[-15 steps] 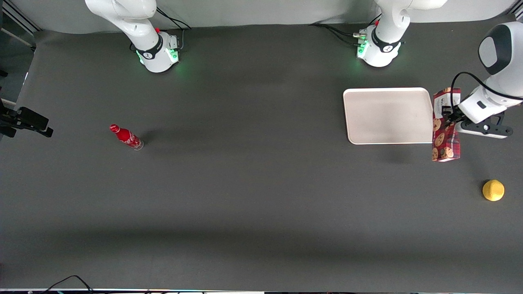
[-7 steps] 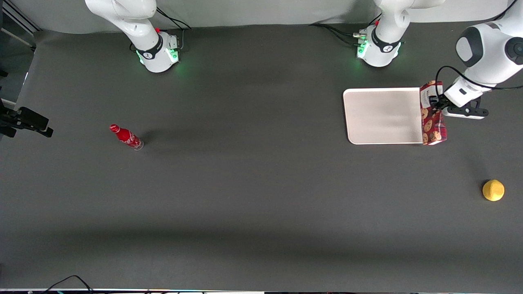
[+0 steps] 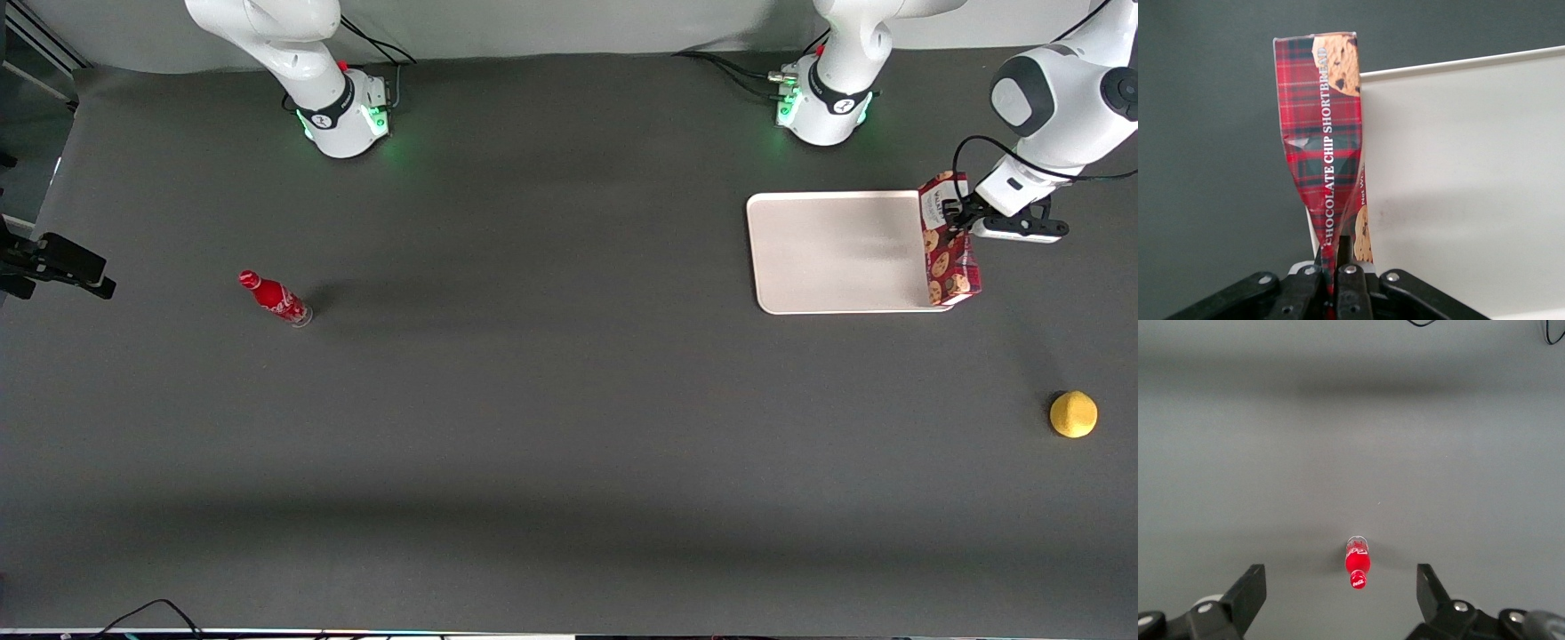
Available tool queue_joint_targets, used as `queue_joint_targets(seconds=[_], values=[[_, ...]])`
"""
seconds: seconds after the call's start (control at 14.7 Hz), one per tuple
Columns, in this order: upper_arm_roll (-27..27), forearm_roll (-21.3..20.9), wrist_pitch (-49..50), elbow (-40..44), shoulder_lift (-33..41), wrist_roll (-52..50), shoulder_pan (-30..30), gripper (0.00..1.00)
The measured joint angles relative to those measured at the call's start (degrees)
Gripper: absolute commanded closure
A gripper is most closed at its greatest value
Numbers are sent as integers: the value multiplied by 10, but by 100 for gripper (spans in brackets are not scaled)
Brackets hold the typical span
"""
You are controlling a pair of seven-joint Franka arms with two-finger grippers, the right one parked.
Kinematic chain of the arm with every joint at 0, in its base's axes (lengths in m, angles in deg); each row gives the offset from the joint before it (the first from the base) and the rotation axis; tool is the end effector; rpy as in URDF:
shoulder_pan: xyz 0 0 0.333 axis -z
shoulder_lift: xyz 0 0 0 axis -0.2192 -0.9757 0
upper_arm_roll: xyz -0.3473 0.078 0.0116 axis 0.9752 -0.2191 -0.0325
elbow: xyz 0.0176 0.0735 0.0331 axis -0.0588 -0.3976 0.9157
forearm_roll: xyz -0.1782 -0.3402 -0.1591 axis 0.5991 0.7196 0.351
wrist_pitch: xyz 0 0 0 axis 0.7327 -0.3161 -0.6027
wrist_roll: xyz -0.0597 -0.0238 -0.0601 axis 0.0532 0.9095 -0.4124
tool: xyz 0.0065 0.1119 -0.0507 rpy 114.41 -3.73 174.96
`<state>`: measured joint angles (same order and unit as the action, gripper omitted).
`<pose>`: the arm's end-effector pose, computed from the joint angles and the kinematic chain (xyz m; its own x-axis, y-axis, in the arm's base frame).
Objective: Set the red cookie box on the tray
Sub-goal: 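Lower the upright cookie box onto the tray's edge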
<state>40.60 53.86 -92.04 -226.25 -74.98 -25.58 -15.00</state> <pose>0.3383 0.1670 0.2703 0.9932 -0.1138 0.0236 -0.1142 -0.9933 0.0160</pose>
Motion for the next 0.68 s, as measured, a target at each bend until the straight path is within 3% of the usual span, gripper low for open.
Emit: queue_joint_targets(seconds=[0.48, 0.55, 0.61, 0.68], values=[[-2, 1, -26, -1, -34, 1, 0, 100], [-2, 1, -26, -1, -34, -3, 0, 96], [-2, 2, -26, -1, -34, -10, 0, 62], [-2, 2, -26, -2, -34, -16, 1, 33]])
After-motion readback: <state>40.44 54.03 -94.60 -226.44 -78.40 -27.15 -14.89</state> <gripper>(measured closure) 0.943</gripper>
